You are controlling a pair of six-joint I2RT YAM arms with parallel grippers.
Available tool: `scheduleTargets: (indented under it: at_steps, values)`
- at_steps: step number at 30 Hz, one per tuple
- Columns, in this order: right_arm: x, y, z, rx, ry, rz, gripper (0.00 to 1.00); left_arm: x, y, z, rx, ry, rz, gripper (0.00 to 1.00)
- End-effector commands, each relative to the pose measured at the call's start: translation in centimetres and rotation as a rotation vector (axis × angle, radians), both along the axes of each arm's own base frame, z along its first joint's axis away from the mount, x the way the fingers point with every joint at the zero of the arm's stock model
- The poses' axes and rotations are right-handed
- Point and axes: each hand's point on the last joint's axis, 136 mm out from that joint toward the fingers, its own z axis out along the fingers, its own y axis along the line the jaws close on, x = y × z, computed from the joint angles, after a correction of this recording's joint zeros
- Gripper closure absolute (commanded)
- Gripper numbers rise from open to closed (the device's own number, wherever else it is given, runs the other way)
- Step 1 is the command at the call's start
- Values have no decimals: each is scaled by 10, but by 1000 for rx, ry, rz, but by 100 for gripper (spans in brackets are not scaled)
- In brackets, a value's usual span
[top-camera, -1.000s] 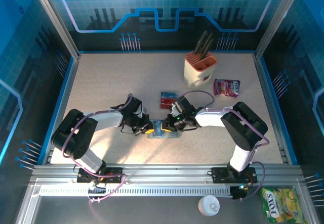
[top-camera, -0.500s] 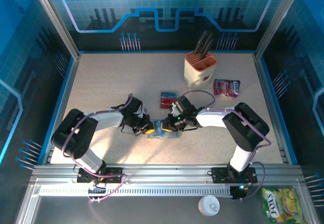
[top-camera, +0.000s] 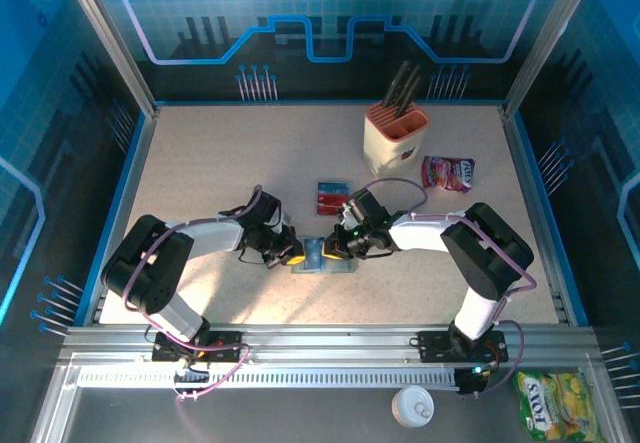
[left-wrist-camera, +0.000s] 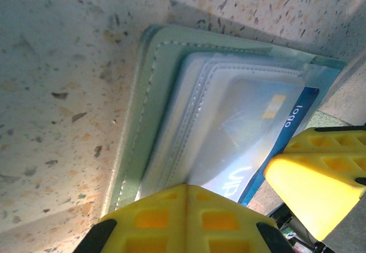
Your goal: Take the credit cards out of the card holder
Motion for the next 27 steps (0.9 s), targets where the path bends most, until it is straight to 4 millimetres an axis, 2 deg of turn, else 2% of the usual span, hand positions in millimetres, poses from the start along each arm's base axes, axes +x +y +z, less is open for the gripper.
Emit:
scheduleTargets:
  at_steps: [1, 11, 18, 20, 27]
  values:
    - [0, -6, 3, -2, -13, -3, 95, -21, 17, -25, 105, 89, -4, 100]
    - [-5, -29, 6, -123, -28, 20, 98, -21, 18, -24, 107, 88, -3, 100]
    - [-9, -46, 18, -214, -52, 45, 99, -19, 17, -22, 106, 80, -1, 100]
    - [-4, -45, 28, -217, -74, 45, 99, -19, 16, -21, 102, 77, -3, 100]
    - [-1, -35, 31, -224, -67, 58, 100, -18, 15, -21, 94, 77, -6, 100]
